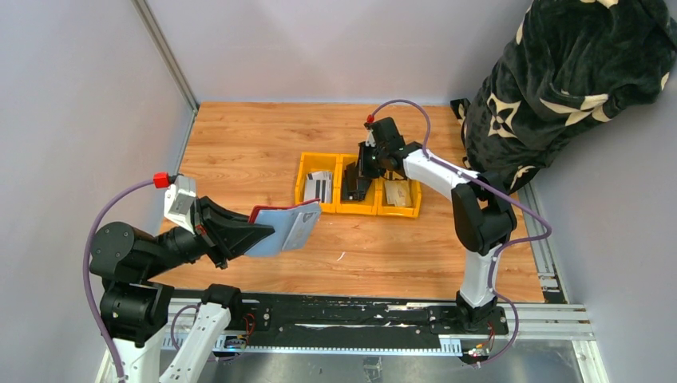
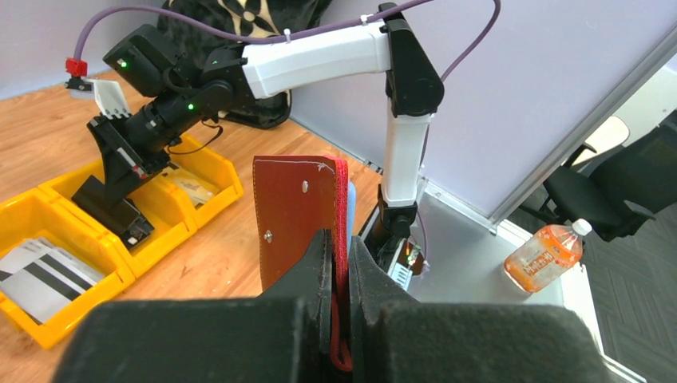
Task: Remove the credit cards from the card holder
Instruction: Place the credit card in the storage box.
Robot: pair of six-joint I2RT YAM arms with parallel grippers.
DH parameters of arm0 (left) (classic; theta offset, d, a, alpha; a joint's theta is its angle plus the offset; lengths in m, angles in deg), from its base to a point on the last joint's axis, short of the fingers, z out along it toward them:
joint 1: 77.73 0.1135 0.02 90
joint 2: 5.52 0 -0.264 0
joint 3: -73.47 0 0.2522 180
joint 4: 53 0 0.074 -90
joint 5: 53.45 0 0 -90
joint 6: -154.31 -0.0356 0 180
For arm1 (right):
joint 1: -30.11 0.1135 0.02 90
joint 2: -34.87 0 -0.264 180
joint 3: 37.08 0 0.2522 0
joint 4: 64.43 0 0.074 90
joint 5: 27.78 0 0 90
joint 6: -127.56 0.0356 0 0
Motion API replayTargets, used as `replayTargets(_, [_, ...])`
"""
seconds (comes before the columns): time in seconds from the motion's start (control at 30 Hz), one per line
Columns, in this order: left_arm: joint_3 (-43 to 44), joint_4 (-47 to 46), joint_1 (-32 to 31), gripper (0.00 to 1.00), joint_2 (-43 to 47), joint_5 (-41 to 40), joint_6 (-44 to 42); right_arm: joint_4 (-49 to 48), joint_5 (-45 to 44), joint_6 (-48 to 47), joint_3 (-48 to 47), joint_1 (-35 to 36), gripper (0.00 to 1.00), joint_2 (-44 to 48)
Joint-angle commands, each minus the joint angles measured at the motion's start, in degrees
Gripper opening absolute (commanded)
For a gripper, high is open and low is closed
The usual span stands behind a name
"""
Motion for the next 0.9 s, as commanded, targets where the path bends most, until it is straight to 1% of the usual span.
replayTargets(0.0, [0.25, -1.37, 0.08, 0.0, 0.84, 0.98, -0.26, -0.65, -0.22, 1.75, 0.5, -0.79, 0.04, -1.58])
replayTargets(0.1, [0.42, -0.64, 0.07, 0.0, 0.69, 1.19, -0.3, -0.82, -0.95, 2.81, 0.44, -0.76, 0.23, -2.2])
replayTargets(0.13, [0.34, -0.18, 0.02, 0.0, 0.48, 1.63, -0.06, -1.63, -0.99, 3.31, 0.93, -0.8, 0.28, -1.82])
replayTargets(0.2, [-0.39, -0.37, 0.08, 0.0, 0.06, 2.82, 0.98, -3.53, -2.12, 4.32, 2.48, -0.61, 0.36, 0.3])
replayTargets(0.27, [-0.48, -0.11, 0.07, 0.0, 0.11, 3.22, 0.33, -3.51, -4.72, 3.24, 2.91, -0.15, 0.48, 2.85])
replayTargets(0.3, [-0.32, 0.14, 0.02, 0.0, 0.25, 3.23, -0.27, -2.58, -6.2, 2.47, 2.7, 0.18, 0.51, 4.05])
replayTargets(0.37, [0.27, 0.74, 0.08, 0.0, 0.39, 3.6, -1.54, -1.56, -7.68, 1.17, 2.53, 0.57, 0.53, 7.14])
replayTargets(0.5, [0.13, 1.96, 0.03, 0.0, 0.22, 7.23, -3.51, -4.12, -5.91, -0.21, 4.6, 0.79, 0.57, 15.14])
replayTargets(0.57, [-0.02, 3.49, 0.08, 0.0, 0.22, 7.79, -5.55, -6.69, -2.04, -1.69, 5.71, 1.16, 0.59, 20.11])
replayTargets(0.6, [0.01, 4.47, 0.08, 0.0, 0.11, 8.12, -7.24, -9.33, 2.44, -2.64, 6.65, 1.51, 0.61, 23.09])
replayTargets(0.63, [0.02, 5.28, 0.08, 0.0, 0.03, 8.44, -8.01, -14.18, 8.85, -3.34, 8.11, 1.97, 0.65, 26.78])
replayTargets(0.7, [-0.43, 5.72, 0.05, 0.0, -0.06, 8.74, -8.9, -19.32, 16.11, -3.58, 9.25, 3.5, 0.75, 31.44])
replayTargets(0.73, [-0.7, 5.73, 0.06, 0.0, -0.12, 8.76, -9.23, -20.92, 21.54, -3.91, 9.05, 4.51, 0.76, 33.12])
replayTargets(0.8, [-1.06, 5.71, 0.08, 0.0, -0.29, 9.1, -9.85, -20.36, 27.46, -5.92, 6.8, 7.37, 0.78, 35.3])
replayTargets(0.87, [-1.48, 5.71, 0.08, 0.0, -0.38, 9.61, -10.36, -16.96, 34.39, -8.86, 3.85, 11.15, 0.8, 36.12])
